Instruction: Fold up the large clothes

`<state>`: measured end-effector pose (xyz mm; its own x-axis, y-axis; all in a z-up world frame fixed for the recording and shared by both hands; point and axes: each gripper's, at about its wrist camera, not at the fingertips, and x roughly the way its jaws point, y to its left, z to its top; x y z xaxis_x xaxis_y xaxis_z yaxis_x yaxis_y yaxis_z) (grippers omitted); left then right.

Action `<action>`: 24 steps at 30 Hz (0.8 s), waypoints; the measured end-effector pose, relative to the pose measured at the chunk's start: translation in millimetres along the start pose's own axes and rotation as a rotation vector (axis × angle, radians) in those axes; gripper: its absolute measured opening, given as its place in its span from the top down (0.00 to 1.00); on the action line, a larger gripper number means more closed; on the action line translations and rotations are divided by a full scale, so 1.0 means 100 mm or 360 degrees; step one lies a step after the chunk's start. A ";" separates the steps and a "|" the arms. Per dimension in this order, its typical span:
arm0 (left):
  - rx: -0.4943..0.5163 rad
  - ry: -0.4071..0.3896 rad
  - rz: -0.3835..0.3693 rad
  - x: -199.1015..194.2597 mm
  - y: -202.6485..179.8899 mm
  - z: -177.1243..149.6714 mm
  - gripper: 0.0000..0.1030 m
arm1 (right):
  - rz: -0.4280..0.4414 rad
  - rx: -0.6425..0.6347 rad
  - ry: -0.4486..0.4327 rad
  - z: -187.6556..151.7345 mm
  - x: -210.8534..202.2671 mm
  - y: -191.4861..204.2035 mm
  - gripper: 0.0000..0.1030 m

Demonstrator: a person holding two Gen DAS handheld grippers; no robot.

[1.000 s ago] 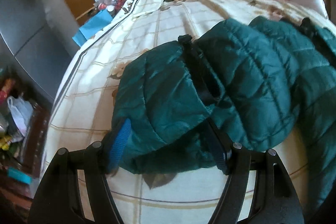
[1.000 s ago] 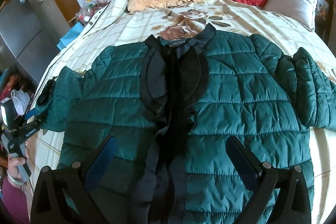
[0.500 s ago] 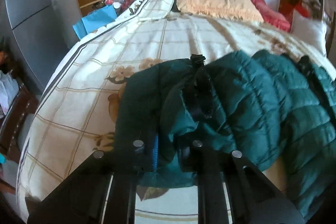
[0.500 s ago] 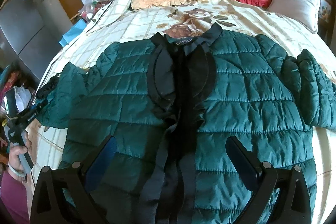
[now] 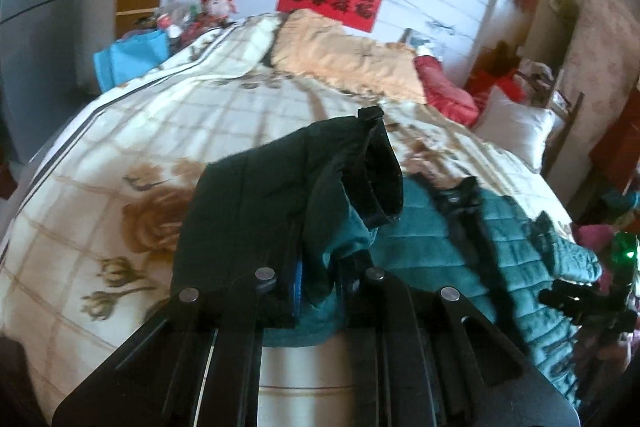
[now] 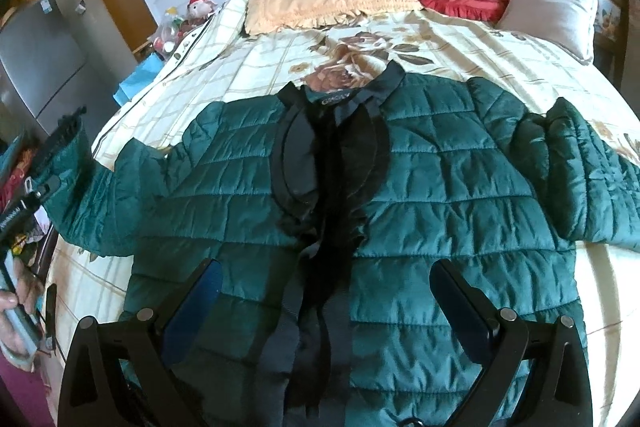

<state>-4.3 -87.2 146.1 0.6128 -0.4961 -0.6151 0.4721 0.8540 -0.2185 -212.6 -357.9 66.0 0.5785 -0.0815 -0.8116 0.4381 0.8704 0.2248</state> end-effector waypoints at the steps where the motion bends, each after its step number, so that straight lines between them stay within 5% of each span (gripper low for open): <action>1: 0.0010 -0.0004 -0.0020 0.01 -0.11 0.01 0.89 | -0.0002 0.0003 -0.0009 0.00 -0.03 -0.03 0.00; 24: 0.0185 0.0172 -0.0401 0.74 -2.01 -0.08 0.89 | -0.0074 0.0117 -0.0039 -0.08 -0.20 -0.65 0.00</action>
<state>-59.4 -294.4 138.4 0.3988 -0.6656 -0.6309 0.6743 0.6791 -0.2902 -257.8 -408.8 63.2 0.5724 -0.1339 -0.8090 0.5139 0.8274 0.2267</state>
